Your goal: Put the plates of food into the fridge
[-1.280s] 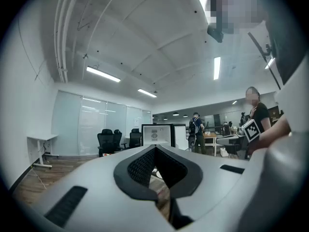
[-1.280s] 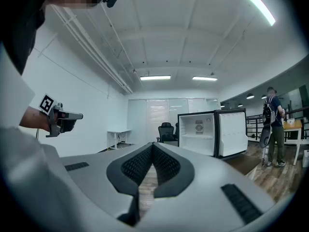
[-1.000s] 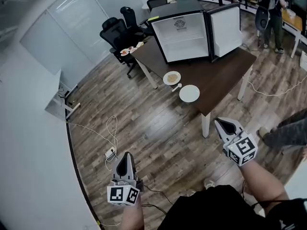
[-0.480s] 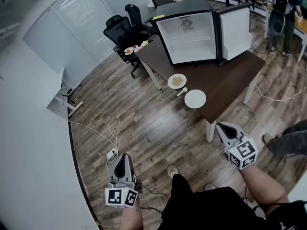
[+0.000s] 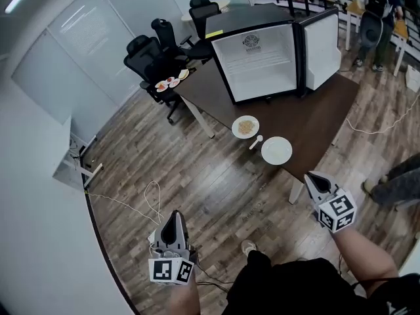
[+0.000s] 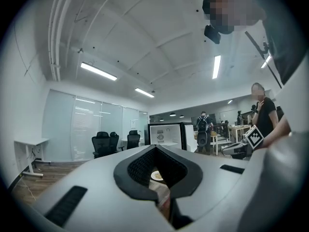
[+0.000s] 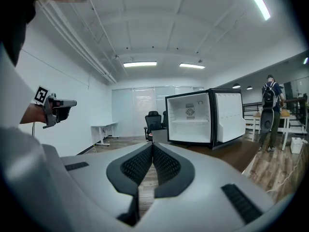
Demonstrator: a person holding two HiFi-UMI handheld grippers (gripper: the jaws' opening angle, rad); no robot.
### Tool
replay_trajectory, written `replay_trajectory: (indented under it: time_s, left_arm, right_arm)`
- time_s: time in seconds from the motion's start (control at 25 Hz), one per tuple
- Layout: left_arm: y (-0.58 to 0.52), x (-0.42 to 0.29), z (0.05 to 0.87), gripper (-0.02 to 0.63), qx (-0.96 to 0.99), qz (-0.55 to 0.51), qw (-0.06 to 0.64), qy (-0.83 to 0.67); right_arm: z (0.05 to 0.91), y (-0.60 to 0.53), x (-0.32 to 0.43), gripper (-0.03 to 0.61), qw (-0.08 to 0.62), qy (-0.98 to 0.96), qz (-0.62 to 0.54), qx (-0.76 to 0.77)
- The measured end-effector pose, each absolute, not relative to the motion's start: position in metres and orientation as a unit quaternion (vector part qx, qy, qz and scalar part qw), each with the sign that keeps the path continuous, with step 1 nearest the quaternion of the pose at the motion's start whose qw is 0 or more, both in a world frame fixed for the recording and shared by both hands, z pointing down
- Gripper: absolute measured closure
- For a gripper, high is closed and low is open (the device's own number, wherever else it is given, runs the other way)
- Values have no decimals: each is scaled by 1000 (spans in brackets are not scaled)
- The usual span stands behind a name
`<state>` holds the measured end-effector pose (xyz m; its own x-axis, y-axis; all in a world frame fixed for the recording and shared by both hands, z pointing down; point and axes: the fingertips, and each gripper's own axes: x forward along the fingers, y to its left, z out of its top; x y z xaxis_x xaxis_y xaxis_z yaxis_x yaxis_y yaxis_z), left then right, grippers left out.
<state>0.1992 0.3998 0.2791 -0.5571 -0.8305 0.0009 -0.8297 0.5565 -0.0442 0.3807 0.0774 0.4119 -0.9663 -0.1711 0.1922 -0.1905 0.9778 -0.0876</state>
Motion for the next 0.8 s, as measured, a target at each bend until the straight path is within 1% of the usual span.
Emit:
replay_trajectory:
  time_s: [0.28,0.4,0.6,0.8]
  left_arm:
    - [410,96,283,611,-505,-13,-7,863]
    - [414,56,283,611,-517,-6,-3,856]
    - [407,7,285,611,-541,0,18,841]
    - [396,-29,294,611,-557,-3,9,831]
  right_arm:
    - [433,87,322,572,115,-978,80,154]
    - [448,93,298,572,127,-973,89,171]
    - [477,93,268,572,133,-960,110,221]
    - [504,91,249,571,144,-944,160,250]
